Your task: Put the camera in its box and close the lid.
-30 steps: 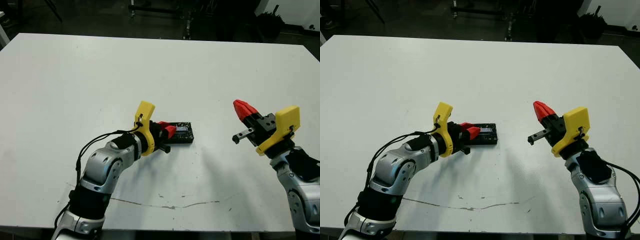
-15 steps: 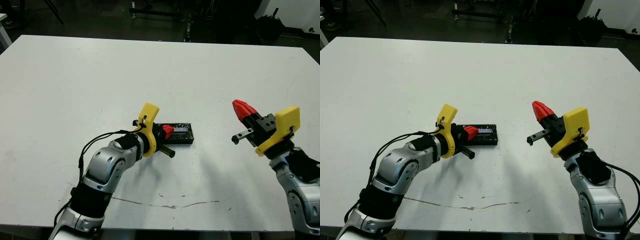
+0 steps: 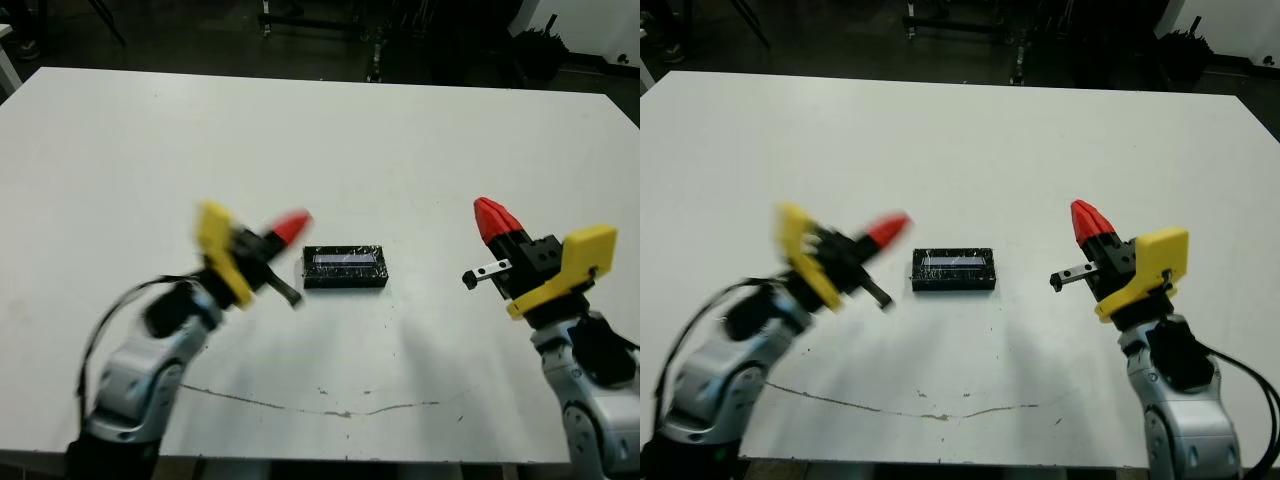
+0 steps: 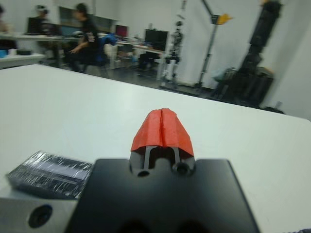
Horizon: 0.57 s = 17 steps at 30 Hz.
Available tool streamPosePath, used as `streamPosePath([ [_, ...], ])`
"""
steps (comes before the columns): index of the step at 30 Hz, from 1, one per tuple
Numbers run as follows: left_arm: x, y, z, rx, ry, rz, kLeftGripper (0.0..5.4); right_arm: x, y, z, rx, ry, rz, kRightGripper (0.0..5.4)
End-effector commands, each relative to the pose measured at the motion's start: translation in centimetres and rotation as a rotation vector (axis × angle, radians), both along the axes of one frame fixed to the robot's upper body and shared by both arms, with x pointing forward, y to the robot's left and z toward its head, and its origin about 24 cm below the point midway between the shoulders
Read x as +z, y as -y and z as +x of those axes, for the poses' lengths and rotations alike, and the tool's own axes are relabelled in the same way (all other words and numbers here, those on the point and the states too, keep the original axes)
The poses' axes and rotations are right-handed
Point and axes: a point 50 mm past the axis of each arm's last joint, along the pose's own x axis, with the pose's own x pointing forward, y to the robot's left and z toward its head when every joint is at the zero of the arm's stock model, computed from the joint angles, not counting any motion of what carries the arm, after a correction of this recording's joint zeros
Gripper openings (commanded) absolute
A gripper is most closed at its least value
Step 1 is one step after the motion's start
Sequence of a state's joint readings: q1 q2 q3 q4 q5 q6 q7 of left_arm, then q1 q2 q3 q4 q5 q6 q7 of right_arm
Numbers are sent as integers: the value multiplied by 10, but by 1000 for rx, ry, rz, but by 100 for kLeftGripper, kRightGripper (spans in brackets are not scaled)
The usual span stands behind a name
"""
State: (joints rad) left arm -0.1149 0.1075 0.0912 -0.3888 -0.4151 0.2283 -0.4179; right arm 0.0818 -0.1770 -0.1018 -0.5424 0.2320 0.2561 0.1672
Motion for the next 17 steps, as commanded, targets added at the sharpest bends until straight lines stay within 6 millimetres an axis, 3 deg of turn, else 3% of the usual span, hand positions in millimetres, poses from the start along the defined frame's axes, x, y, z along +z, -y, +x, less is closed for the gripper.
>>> streamPosePath([
  [1,-3,-22,-1,133,33,-75,1,-2,3,-2,-70,25,-23,0],
  [6,-18,-32,-4,259,54,-70,1,-7,6,-5,-122,23,-55,0],
  [12,-34,-26,-6,272,6,23,1,-14,-2,-9,-227,75,-71,0],
  [17,-38,-22,-4,283,-6,57,1,-14,-6,-8,-217,112,-66,0],
])
